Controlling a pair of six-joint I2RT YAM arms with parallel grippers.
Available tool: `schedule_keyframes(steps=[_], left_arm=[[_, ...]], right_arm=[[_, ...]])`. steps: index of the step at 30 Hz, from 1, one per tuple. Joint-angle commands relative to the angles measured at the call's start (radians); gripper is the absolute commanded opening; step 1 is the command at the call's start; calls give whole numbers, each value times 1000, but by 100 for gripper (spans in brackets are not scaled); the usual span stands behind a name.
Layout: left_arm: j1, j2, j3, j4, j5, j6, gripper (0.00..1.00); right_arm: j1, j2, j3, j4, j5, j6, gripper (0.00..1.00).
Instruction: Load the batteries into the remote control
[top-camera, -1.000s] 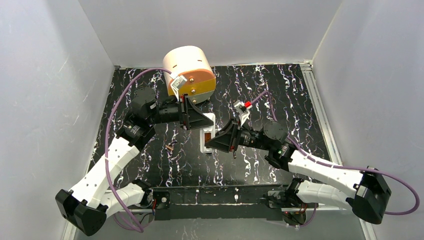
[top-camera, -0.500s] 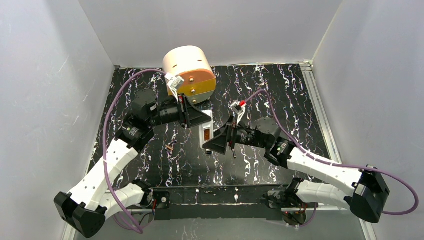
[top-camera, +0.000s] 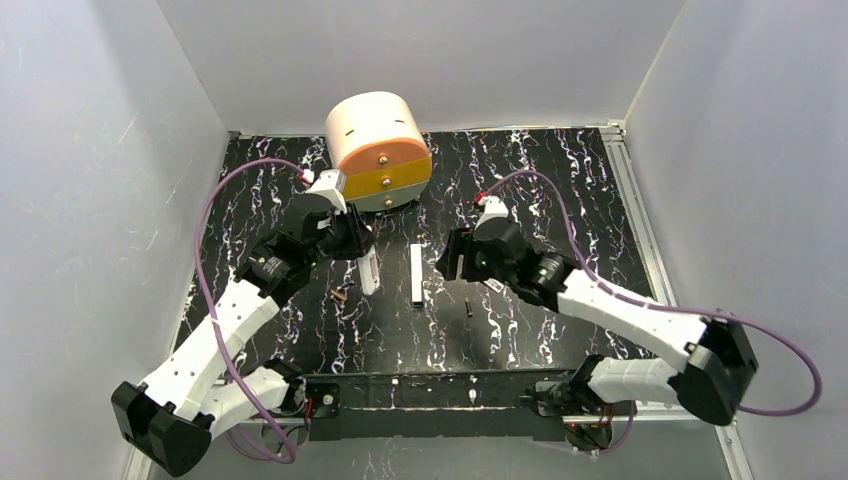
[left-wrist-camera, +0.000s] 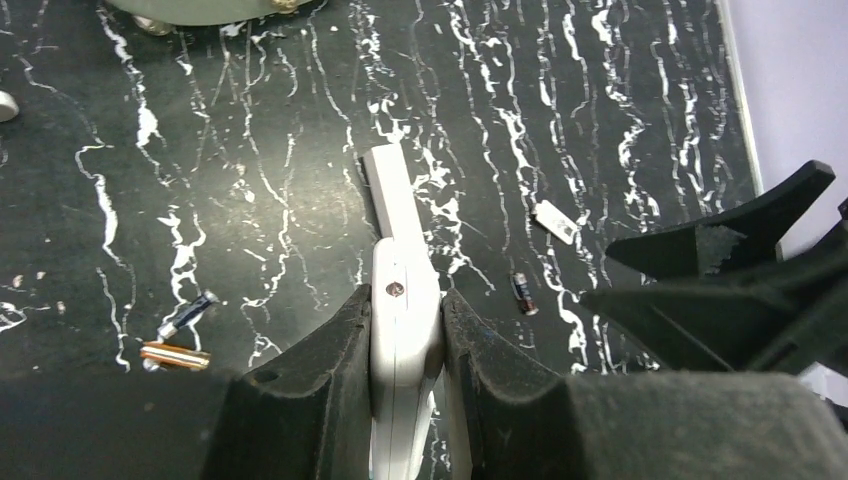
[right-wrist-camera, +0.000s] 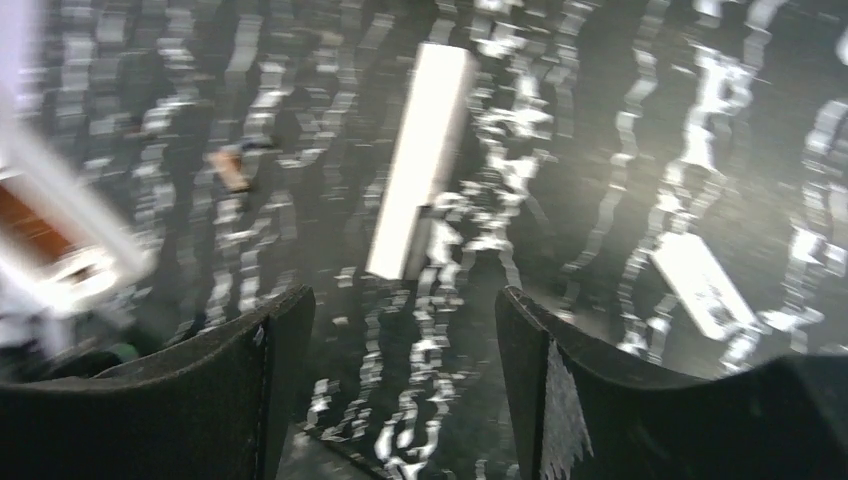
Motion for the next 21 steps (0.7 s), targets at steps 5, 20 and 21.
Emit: schedule_keyframes(steps=[5, 20, 21], left_arm=[[1, -11, -26, -5, -60, 51, 0], [1, 8, -45, 22, -23, 70, 0], [1, 10, -44, 20, -22, 70, 0]], right_arm=[[-6, 292, 200, -481, 288, -27, 70], [-5, 489, 229, -448, 141, -58, 43], [-5, 493, 229, -444, 133, -58, 44]])
